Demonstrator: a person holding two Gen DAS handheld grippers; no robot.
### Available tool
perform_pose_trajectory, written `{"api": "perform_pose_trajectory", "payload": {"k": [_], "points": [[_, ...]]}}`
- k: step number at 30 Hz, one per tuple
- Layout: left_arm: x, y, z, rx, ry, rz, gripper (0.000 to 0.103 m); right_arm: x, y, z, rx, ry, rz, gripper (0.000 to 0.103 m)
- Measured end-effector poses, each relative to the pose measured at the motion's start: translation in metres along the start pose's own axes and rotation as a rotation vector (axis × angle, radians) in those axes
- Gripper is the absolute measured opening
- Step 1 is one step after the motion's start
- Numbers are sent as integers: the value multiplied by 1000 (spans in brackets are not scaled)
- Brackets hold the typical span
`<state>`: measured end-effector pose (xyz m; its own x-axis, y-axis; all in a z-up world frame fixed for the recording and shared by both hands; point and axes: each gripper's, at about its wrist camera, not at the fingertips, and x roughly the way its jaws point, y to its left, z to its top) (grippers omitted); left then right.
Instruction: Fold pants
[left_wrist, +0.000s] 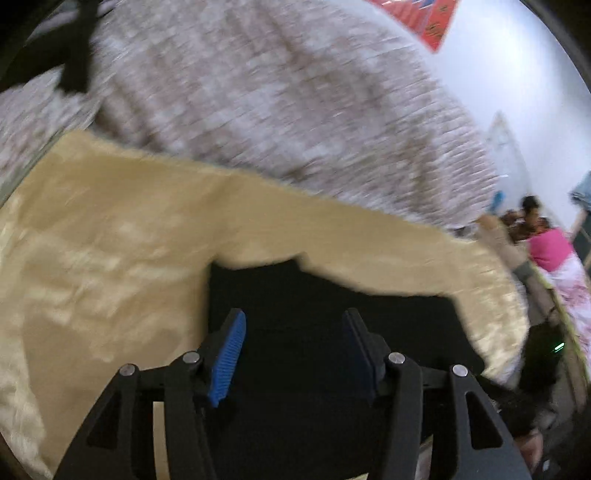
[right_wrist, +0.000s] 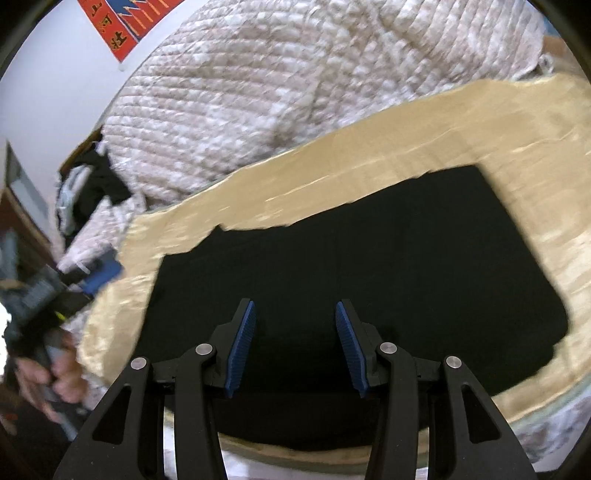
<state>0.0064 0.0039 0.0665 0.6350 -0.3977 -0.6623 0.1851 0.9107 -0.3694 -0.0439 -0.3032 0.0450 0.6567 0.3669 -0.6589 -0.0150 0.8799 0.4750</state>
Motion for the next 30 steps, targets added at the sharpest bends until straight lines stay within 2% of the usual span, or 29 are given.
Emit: {"api": "perform_pose_trajectory", "payload": {"k": [5, 8, 14, 16, 18, 21, 26, 30], "points": [[8, 26, -27, -26, 60, 85, 57, 27, 17, -5, -20, 107, 103, 46], [13, 27, -33, -15, 71, 86, 57, 36, 28, -5, -65, 122, 101, 46], [12, 31, -24, -25, 38, 80, 57, 57, 38, 5, -87, 140, 98, 45], [11, 28, -21, -23, 26, 77, 57, 61, 37, 8, -76, 141, 95, 41], [10, 23, -18, -13, 16, 81, 57, 61, 35, 8, -74, 142, 75, 21], [8, 17, -8, 1, -1, 85, 57, 58, 29, 7, -50, 137, 56, 6], [16, -1, 14, 87, -6, 97, 57, 42, 32, 10, -99, 86, -52, 6], [39, -8, 30, 139, 8, 95, 57, 38, 36, 28, -122, 51, -52, 6]]}}
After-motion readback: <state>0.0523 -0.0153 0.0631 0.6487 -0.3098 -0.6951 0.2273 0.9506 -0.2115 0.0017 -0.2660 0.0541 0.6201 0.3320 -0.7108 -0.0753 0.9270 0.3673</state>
